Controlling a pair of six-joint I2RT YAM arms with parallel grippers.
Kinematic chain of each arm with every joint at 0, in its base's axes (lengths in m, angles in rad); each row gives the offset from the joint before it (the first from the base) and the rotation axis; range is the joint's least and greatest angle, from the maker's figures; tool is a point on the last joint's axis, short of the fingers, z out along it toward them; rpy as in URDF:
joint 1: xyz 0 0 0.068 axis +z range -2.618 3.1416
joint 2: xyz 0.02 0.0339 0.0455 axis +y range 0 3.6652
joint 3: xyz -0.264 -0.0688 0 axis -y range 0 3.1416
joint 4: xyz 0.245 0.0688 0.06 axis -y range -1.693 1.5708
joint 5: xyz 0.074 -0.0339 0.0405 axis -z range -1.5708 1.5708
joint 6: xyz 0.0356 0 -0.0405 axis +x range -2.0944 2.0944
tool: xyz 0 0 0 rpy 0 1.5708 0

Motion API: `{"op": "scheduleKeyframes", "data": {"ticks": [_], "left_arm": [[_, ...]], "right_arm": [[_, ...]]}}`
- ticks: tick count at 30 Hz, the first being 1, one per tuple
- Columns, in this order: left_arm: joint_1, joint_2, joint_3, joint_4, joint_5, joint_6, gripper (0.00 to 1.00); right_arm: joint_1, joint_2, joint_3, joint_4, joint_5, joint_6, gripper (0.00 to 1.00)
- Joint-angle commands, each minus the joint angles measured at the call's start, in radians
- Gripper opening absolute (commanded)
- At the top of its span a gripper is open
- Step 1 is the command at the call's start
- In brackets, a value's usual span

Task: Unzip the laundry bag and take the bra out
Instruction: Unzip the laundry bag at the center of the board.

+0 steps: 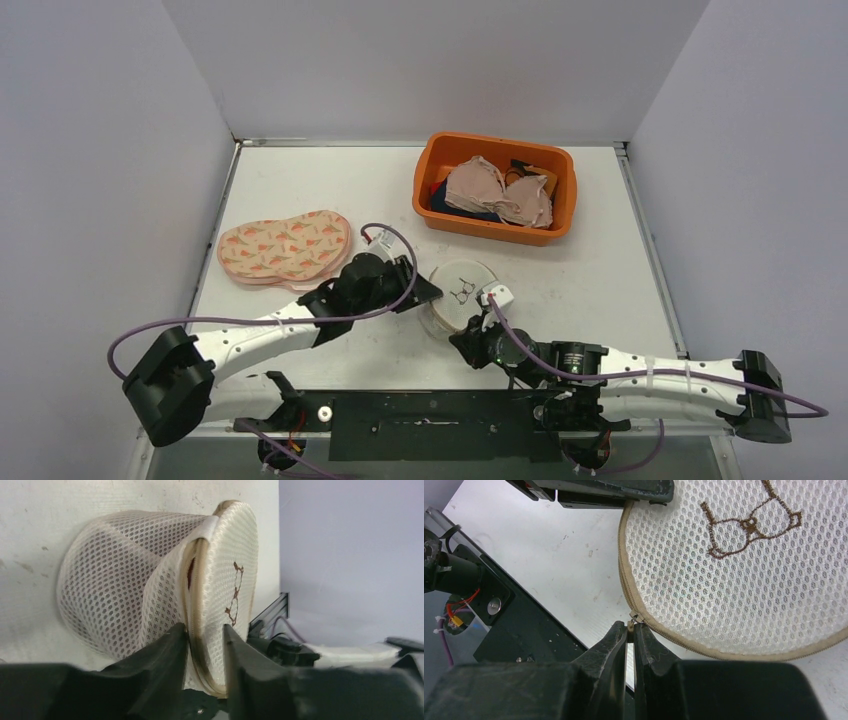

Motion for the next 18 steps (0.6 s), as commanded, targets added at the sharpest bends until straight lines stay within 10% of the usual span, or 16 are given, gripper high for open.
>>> {"op": "scheduleKeyframes", "data": {"ticks": [1, 7, 18], "left_arm": [[0.007, -0.06, 0.019, -0.019, 0.001, 0.024, 0.45], [-0.059, -0.272, -0.063, -0.216, -0.157, -0.031, 0.87], [-0.295, -0.414, -0.176, -0.211, -0.378, -0.249, 0.82]], "right_arm": [[0.014, 0.034, -0.001, 0.121, -0.004, -0.002, 0.05], [0.015, 0.081, 0.019, 0.177, -0.03, -0.021, 0.05], [0.016, 0.162, 0.07, 0.226, -0.054, -0.064, 0.05]]}}
